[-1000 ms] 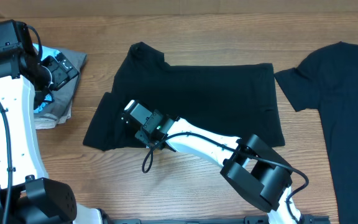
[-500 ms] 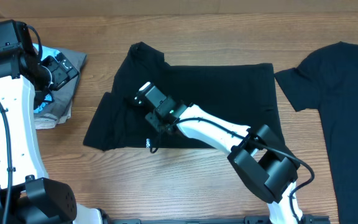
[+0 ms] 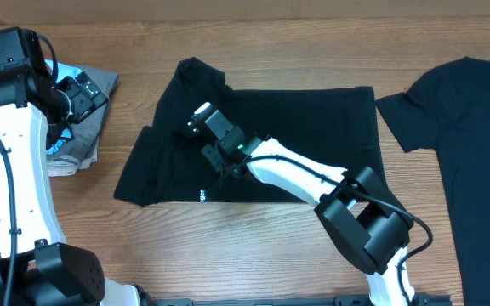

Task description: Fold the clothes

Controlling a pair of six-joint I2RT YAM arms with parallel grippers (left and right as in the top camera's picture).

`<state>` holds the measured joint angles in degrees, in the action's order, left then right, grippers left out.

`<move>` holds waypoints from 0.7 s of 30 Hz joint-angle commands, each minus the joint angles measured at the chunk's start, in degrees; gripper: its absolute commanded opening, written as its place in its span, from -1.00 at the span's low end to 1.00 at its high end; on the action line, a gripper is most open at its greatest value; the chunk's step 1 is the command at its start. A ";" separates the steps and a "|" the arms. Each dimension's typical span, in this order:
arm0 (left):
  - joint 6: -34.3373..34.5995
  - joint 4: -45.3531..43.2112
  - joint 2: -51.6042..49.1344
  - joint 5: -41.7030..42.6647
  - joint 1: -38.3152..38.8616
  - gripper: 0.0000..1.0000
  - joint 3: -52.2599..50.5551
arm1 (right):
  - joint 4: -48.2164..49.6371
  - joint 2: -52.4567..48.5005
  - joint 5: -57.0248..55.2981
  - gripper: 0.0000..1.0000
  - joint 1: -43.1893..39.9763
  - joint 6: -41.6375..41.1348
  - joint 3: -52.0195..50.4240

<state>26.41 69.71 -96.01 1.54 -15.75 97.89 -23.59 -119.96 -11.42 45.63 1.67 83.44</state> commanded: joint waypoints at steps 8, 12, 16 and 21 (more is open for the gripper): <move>-0.68 0.09 0.66 0.42 0.02 1.00 0.85 | 1.92 0.31 0.57 -0.92 -2.10 -0.39 -0.22; -0.68 0.09 0.66 0.42 0.02 1.00 0.85 | 1.92 0.24 0.57 -0.92 -2.10 -0.39 -0.37; -0.68 0.09 0.66 0.42 0.02 1.00 0.85 | 2.47 0.24 0.55 -0.80 -2.10 -0.39 -1.05; -0.68 0.09 0.66 0.42 0.00 1.00 0.85 | 2.73 0.24 0.44 -0.54 -2.40 -1.55 -1.75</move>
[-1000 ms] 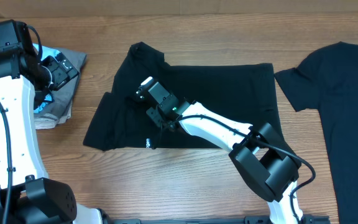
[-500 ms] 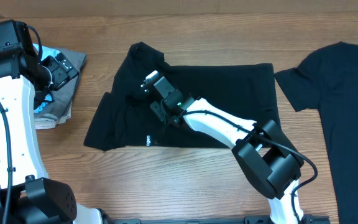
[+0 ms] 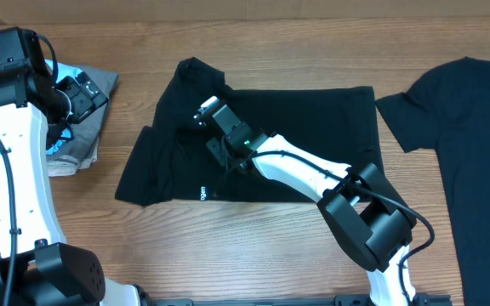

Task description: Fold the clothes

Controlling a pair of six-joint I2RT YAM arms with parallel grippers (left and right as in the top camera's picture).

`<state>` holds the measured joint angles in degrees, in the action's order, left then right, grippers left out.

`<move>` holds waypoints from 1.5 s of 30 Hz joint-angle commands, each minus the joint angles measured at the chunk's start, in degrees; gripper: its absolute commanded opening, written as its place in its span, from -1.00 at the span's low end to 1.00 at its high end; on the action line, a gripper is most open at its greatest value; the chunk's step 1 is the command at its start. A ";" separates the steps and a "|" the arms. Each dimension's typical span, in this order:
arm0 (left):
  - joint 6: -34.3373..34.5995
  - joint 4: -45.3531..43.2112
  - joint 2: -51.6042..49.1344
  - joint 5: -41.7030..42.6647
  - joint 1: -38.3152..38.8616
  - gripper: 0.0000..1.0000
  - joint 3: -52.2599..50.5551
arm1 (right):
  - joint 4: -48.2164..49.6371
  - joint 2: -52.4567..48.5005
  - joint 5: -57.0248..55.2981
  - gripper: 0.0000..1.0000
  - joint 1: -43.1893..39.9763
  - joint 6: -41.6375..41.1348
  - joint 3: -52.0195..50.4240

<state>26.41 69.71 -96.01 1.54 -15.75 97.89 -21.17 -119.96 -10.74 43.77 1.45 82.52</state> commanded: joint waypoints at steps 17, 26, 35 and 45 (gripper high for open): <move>-0.68 0.09 0.66 0.42 0.02 1.00 0.85 | -0.44 5.84 14.53 -0.41 -3.13 -11.54 0.50; -0.68 0.09 0.66 0.42 0.02 1.00 0.85 | 0.68 4.61 18.36 -0.92 -1.92 -11.54 0.35; -0.68 0.09 0.66 0.42 0.02 0.99 0.85 | 6.01 -0.70 24.61 -0.92 -1.22 -11.54 0.35; -0.68 0.09 0.66 0.42 0.02 1.00 0.85 | 8.39 -3.28 25.03 -0.92 -0.13 -11.76 0.35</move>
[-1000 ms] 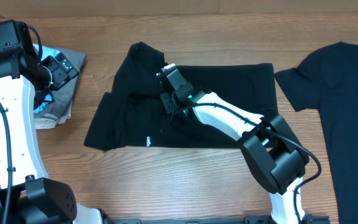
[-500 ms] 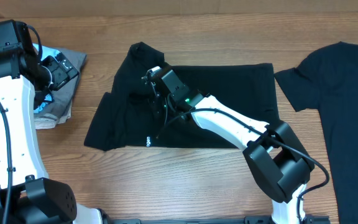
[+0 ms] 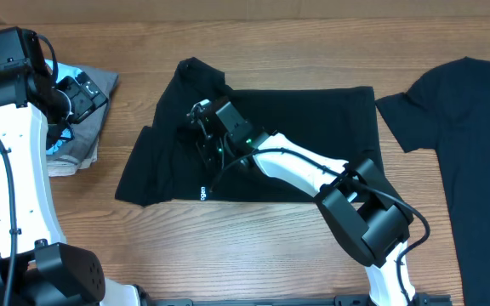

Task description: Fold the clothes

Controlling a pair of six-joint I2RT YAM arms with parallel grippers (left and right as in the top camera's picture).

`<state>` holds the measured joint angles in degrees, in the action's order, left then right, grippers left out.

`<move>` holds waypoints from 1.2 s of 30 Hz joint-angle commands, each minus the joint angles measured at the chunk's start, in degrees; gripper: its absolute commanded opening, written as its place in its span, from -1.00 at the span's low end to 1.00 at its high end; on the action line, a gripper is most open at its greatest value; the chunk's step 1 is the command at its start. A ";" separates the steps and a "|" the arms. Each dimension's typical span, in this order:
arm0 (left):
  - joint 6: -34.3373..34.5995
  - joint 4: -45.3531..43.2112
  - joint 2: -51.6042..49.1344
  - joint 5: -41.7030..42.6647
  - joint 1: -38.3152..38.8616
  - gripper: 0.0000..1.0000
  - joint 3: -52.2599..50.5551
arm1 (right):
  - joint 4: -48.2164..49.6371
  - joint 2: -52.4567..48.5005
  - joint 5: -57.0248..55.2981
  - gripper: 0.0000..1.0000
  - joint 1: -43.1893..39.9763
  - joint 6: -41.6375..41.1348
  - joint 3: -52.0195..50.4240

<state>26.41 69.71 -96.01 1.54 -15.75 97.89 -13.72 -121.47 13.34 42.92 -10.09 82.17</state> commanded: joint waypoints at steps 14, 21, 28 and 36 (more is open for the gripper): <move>-0.68 0.09 0.66 0.42 0.02 1.00 0.85 | 6.21 -5.55 0.90 -0.92 1.33 -1.79 0.70; -0.68 0.09 0.66 0.42 0.02 0.99 0.85 | 7.56 -6.84 -3.93 -0.92 0.92 -2.51 0.70; -0.68 0.09 0.66 0.42 0.02 0.99 0.85 | 8.57 -6.84 -5.75 -0.92 -0.61 -3.91 0.70; -0.68 0.09 0.66 0.42 0.02 1.00 0.85 | 12.52 -6.84 -7.28 -0.89 -2.40 -5.90 0.72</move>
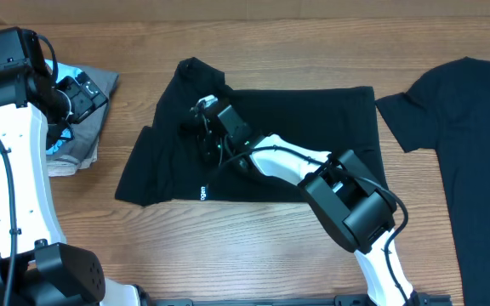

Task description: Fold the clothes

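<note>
A black T-shirt (304,140) lies partly folded at the table's middle, its left sleeve and collar end bunched toward the left. My right gripper (199,129) is down on that left part of the shirt, near the collar. Its black fingers blend into the black cloth, so their state is unclear. My left gripper (82,92) hovers at the far left over a folded grey garment (79,140); its jaws are not readable from above.
A second black T-shirt (466,127) lies spread at the right edge of the table. The white left arm (15,170) runs down the left side. Bare wood shows along the front edge (228,246).
My right gripper has shifted slightly left on the shirt, and its elbow has swung left and closer in. The shirt's outline and the left arm look unchanged.
My right gripper first rested on the shirt's left middle. It then stood a little farther back, then turned toward the collar side, and now sits slightly farther left. The shirt's shape has barely changed. The left arm stayed over the grey pile throughout.
</note>
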Controlling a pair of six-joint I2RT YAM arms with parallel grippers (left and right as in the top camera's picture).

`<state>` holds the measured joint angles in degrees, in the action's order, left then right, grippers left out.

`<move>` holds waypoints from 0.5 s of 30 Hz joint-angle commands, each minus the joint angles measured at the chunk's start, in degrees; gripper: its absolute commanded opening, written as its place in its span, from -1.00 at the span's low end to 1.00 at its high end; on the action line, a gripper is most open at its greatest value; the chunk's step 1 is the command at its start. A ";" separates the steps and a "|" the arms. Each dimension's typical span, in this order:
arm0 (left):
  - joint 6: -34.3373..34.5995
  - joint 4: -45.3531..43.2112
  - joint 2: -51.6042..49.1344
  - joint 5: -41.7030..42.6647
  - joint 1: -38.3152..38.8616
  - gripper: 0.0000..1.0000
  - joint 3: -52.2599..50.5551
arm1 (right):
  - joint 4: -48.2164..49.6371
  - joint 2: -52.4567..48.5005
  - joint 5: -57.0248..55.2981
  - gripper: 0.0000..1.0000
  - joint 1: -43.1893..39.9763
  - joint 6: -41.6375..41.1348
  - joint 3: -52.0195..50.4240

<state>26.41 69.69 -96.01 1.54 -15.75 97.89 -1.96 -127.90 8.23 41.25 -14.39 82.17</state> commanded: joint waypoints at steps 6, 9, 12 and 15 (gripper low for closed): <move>-0.68 0.11 0.66 0.42 0.00 1.00 0.85 | -0.44 -0.42 -8.24 -0.85 -1.27 -3.91 0.70; -0.68 0.11 0.66 0.42 0.02 1.00 0.85 | -0.46 -0.39 -10.21 -0.69 -1.36 -3.91 0.72; -0.68 0.11 0.66 0.42 0.02 1.00 0.85 | -0.46 0.11 -10.73 -0.53 -1.77 -3.89 0.85; -0.68 0.11 0.66 0.42 0.02 1.00 0.85 | -1.49 3.45 -10.73 -0.37 -2.40 -3.87 0.85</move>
<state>26.41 69.76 -96.01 1.54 -15.75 97.89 -3.05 -127.79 -0.86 39.92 -18.22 82.17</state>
